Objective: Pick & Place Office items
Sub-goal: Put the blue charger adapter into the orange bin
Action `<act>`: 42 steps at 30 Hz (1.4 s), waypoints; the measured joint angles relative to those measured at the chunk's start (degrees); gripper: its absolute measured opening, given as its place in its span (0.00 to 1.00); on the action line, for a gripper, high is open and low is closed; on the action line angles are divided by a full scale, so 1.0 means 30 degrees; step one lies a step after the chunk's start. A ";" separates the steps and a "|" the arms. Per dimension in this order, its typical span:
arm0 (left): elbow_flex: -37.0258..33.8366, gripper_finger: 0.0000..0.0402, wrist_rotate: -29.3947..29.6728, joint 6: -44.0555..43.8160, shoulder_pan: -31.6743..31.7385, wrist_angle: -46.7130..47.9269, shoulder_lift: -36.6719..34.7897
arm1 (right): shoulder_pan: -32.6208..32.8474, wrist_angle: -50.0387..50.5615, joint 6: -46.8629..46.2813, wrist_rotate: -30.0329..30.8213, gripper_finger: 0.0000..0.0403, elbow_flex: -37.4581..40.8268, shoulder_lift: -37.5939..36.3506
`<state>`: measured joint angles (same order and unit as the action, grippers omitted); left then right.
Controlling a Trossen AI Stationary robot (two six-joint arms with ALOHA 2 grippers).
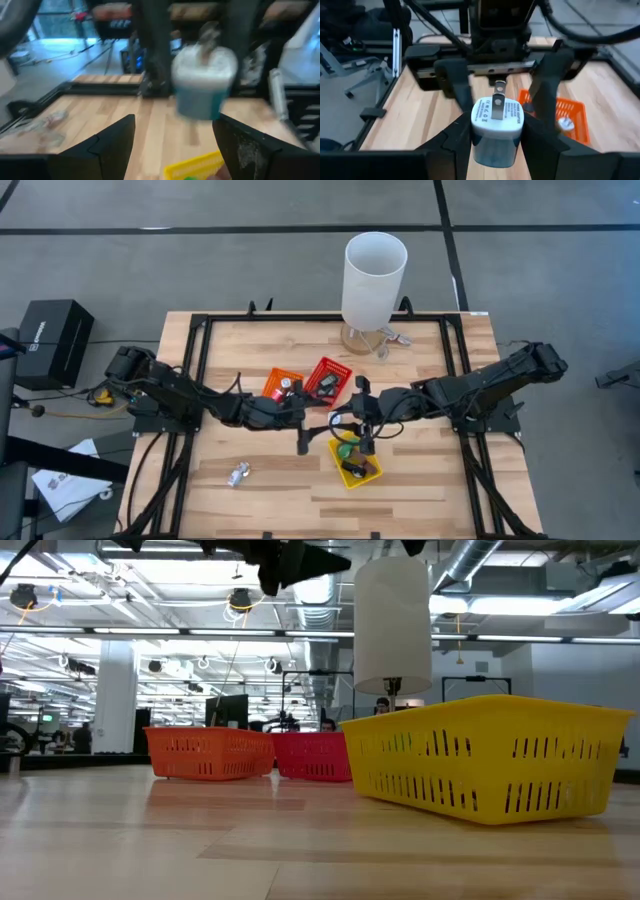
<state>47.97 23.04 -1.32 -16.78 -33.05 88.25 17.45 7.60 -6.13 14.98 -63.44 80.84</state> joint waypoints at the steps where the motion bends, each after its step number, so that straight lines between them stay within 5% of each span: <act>1: 0.0008 0.64 -0.0264 -0.0015 0.0000 -0.0252 -0.0001 | -0.0011 -0.0232 0.0155 -0.0021 0.34 0.0005 0.0033; 22: 0.0022 0.56 -0.0668 0.0510 0.0138 -0.0943 -0.0023 | -0.0785 -0.1441 0.0546 -0.0117 0.34 0.0022 0.0756; 42: 0.0022 0.65 -0.0734 0.0488 0.0080 -0.0768 -0.0029 | -0.0785 -0.1697 0.0546 -0.0036 0.34 0.0022 0.0756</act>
<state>48.03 20.84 0.14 -16.53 -35.35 88.16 15.09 2.51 -4.49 14.87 -63.37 83.11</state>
